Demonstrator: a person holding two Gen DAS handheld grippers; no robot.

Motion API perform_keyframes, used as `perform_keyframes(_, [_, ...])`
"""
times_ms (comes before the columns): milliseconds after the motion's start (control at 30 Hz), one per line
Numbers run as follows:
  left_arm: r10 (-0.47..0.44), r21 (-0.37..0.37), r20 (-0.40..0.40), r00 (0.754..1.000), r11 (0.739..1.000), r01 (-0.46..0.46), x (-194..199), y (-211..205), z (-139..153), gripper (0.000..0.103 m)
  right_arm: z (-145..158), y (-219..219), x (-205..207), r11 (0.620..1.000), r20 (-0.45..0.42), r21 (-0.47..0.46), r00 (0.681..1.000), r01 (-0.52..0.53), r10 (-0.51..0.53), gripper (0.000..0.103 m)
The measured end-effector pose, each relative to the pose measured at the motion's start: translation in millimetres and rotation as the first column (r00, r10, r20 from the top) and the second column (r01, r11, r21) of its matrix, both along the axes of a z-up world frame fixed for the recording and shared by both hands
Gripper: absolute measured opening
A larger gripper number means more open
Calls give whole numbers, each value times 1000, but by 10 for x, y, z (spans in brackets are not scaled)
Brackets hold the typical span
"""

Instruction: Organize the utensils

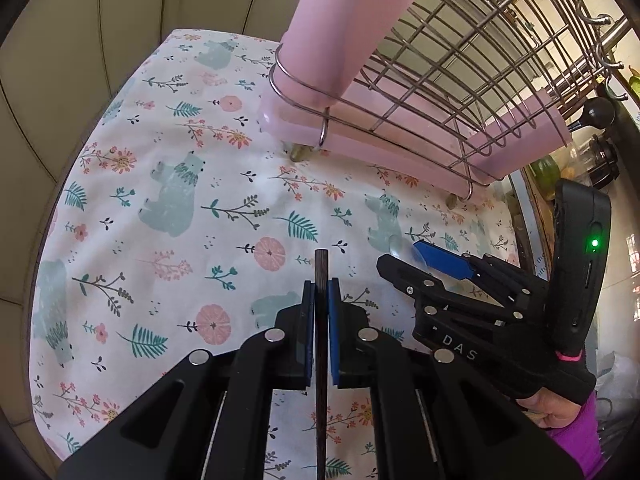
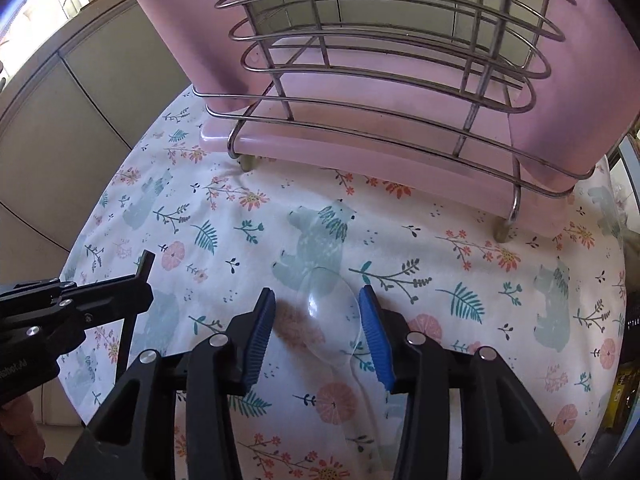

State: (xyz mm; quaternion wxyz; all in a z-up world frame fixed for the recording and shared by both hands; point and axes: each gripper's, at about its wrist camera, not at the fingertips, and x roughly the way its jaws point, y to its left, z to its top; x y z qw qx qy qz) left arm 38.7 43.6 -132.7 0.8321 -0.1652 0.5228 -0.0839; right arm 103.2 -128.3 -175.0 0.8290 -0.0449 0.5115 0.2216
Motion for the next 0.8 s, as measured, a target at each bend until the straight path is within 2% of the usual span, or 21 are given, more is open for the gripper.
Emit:
perform_keyframes(100, [-1, 9, 9, 1000, 1000, 0, -5, -7, 15, 6, -5, -8, 10, 1000, 11, -3, 1000, 5, -5, 32])
perform_keyframes(233, [0, 20, 19, 1000, 1000, 0, -13, -41, 42, 6, 24, -101, 2, 999, 14, 41, 1000, 17, -18, 31])
perform_keyframes(433, [5, 47, 65, 998, 999, -8, -58, -114, 165, 6, 285, -298, -144, 989, 94, 143, 995, 30, -43, 31])
perform_keyframes(533, [13, 52, 107, 994, 998, -19, -106, -139, 274, 6, 492, -418, -240, 975, 150, 221, 987, 26, -61, 31])
perform_keyframes(700, [28, 64, 183, 983, 997, -40, -164, -241, 441, 6, 768, -657, -374, 930, 207, 368, 973, 17, -100, 31])
perform_keyframes(800, [27, 75, 228, 973, 996, -45, -209, -272, 559, 6, 904, -759, -454, 909, 232, 416, 965, 17, -124, 31])
